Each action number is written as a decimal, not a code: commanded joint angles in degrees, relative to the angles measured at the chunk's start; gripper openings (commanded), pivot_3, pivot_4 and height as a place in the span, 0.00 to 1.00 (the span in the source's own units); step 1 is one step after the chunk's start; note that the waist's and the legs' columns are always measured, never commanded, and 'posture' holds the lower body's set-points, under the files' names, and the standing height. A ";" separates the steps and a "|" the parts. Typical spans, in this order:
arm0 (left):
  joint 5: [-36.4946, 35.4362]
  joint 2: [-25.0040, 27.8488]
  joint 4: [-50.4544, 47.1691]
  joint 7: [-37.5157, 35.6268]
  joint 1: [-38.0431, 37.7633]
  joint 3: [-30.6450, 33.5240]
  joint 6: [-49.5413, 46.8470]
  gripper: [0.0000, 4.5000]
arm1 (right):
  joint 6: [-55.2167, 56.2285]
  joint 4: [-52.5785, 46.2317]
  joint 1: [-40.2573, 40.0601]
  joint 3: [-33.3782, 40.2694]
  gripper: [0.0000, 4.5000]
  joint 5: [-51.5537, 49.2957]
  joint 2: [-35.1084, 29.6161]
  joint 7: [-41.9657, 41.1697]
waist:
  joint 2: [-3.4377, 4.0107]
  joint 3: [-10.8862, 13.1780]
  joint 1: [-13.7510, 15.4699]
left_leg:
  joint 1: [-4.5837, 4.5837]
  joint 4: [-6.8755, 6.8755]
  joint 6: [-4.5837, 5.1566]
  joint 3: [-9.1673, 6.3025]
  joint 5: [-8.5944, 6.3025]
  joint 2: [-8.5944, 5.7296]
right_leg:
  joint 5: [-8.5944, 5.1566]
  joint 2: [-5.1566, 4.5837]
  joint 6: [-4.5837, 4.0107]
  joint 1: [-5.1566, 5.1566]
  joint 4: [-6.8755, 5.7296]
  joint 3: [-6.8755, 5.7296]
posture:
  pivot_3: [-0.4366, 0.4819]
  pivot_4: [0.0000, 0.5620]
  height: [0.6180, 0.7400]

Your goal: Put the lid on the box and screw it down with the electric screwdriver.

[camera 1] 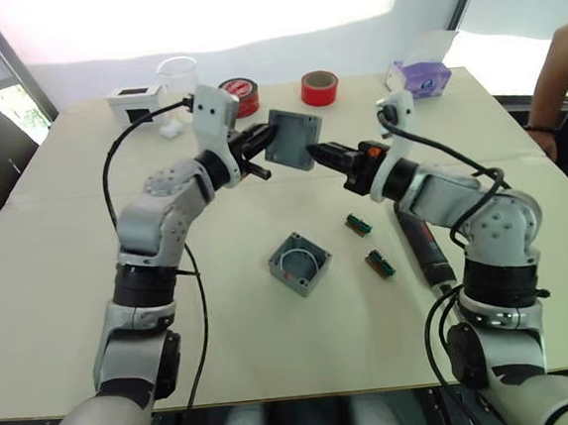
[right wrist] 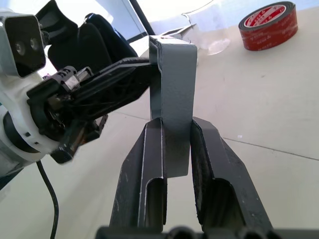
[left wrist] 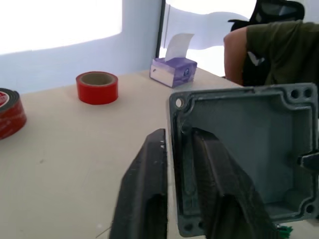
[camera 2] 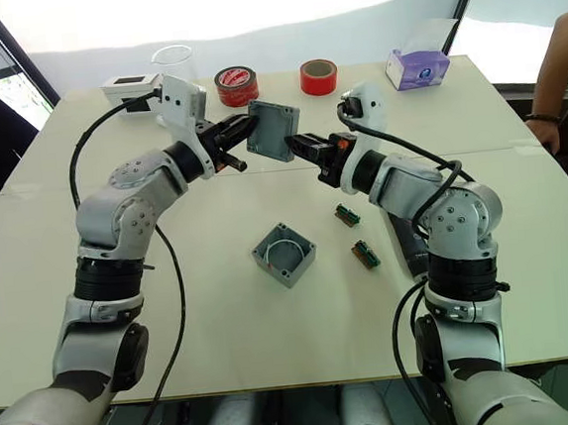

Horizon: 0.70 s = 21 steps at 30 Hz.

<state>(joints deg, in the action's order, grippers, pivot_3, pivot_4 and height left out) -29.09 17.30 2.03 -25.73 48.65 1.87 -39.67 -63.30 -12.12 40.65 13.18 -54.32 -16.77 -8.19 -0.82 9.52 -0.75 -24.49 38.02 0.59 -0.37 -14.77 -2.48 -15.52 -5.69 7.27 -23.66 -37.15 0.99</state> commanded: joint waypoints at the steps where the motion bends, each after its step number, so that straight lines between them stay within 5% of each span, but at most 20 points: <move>1: -2.50 1.44 -2.40 -1.80 0.78 3.31 -1.04 0.59 | 1.26 -3.07 0.64 0.16 0.02 -0.49 0.07 -0.13 | 0.00 0.00 -0.03 | 0.00 0.00 0.00 0.00 0.00 0.00 | 0.00 0.00 0.00 0.00 0.00 0.00 | 0.48 0.27 1.00; 6: -5.85 3.43 -2.28 -3.19 1.03 6.61 -4.00 0.99 | 8.32 -6.48 -0.84 -3.21 0.02 6.45 -3.10 -3.35 | 0.00 0.00 0.03 | 0.00 0.00 0.00 0.00 0.00 0.02 | 0.00 0.03 0.00 0.00 0.00 0.00 | 0.48 0.27 1.00; 8: -9.00 4.78 -2.26 -4.22 0.79 9.17 -7.13 0.99 | 18.31 -13.57 -6.19 -9.51 0.02 17.72 -11.06 -8.76 | 0.01 0.01 0.34 | -0.01 0.00 0.00 0.00 0.00 0.02 | 0.00 0.03 0.00 0.00 0.02 -0.01 | 0.48 0.27 1.00; 10: -10.69 5.78 -2.23 -5.05 0.27 10.45 -8.77 0.90 | 27.47 -17.41 -11.97 -14.87 0.02 27.53 -18.44 -13.12 | 0.00 0.01 0.44 | -0.04 0.01 0.08 -0.02 -0.05 -0.01 | -0.01 0.02 0.01 0.02 0.05 -0.04 | 0.48 0.27 1.00; 13: -12.45 6.39 -2.53 -5.84 -0.11 11.24 -10.44 0.63 | 39.09 -18.08 -17.58 -19.02 0.02 37.55 -23.83 -16.47 | -0.04 0.02 -0.12 | 0.00 0.04 0.11 0.02 -0.07 -0.04 | -0.01 0.02 0.03 0.10 0.08 -0.03 | 0.48 0.27 1.00; 21: -12.38 7.55 -4.20 -10.32 -1.56 5.53 -12.51 0.01 | 67.47 -14.14 -26.13 -26.84 0.02 65.32 -28.93 -15.35 | -0.05 0.03 0.03 | 0.08 0.06 -0.11 0.00 0.06 0.10 | -0.02 0.12 0.03 0.10 0.06 -0.02 | 0.48 0.27 1.00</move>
<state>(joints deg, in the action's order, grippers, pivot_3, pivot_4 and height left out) -42.29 23.65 0.68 -33.59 47.57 9.73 -52.56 -3.00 -26.07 14.79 -12.79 4.19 -44.76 -24.91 -0.87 9.55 -0.71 -24.41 38.08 0.46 -0.37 -14.69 -2.38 -15.54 -5.57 7.30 -23.56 -37.08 0.97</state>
